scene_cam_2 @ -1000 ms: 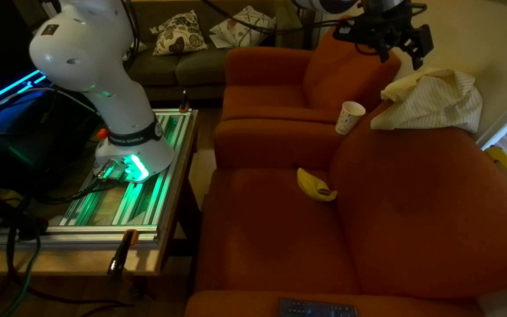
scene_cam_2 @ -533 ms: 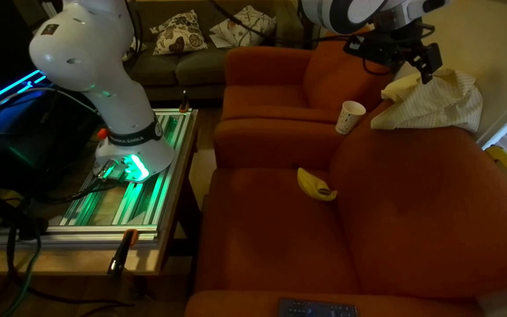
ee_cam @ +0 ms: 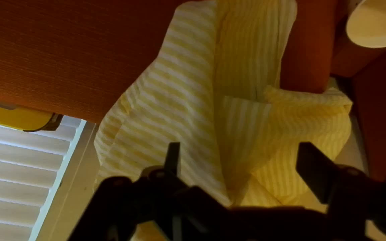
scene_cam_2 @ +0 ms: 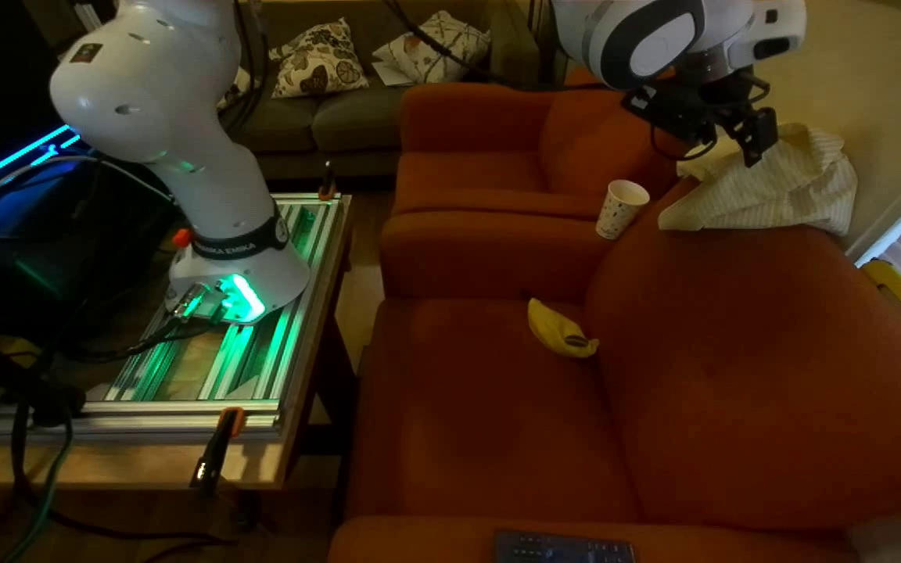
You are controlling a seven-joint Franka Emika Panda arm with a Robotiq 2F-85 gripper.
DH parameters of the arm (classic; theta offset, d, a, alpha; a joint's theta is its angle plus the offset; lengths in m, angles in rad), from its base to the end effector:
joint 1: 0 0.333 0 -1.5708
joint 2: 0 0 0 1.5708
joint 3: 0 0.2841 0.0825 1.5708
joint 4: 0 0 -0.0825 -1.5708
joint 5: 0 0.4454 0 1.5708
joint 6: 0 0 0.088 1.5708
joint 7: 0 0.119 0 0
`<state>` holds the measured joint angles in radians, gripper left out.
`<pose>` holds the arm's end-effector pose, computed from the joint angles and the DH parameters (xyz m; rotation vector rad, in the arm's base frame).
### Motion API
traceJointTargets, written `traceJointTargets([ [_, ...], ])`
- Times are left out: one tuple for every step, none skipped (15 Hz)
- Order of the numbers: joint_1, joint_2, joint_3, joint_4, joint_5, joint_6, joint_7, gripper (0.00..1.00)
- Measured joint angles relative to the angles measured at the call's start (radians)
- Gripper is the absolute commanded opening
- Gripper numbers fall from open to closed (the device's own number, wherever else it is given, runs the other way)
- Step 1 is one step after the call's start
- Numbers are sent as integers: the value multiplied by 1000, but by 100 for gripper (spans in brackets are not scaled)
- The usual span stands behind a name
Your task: Put the yellow towel on the right armrest then put the remote control on the seat.
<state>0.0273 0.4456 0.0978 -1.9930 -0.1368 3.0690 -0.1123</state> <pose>0.6823 0.0947 0.2244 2.9303 0.5141 0.9750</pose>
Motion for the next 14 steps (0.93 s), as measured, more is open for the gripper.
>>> traceJointTargets([
  [0, 12, -1, 12, 0, 0, 0, 50],
  [0, 21, -2, 22, 0, 0, 0, 44],
  [-1, 29, -4, 31, 0, 0, 0, 36],
  [-1, 36, -5, 38, 0, 0, 0, 30],
  [-3, 39, -5, 42, 0, 0, -3, 22],
  [-8, 40, 1, 43, 0, -4, -10, 16],
  [-21, 39, 15, 43, 0, -19, -26, 9],
  [-40, 37, 35, 43, 0, -40, -48, 4],
  [-62, 33, 56, 42, 0, -64, -73, 2],
  [-86, 26, 77, 40, 0, -89, -101, 0],
  [-111, 14, 97, 34, 0, -115, -129, 0],
  [-141, -2, 120, 27, 0, -144, -158, 0],
  [-167, -19, 138, 20, 0, -169, -182, 2],
  [-196, -39, 158, 8, 7, -190, -210, 3],
])
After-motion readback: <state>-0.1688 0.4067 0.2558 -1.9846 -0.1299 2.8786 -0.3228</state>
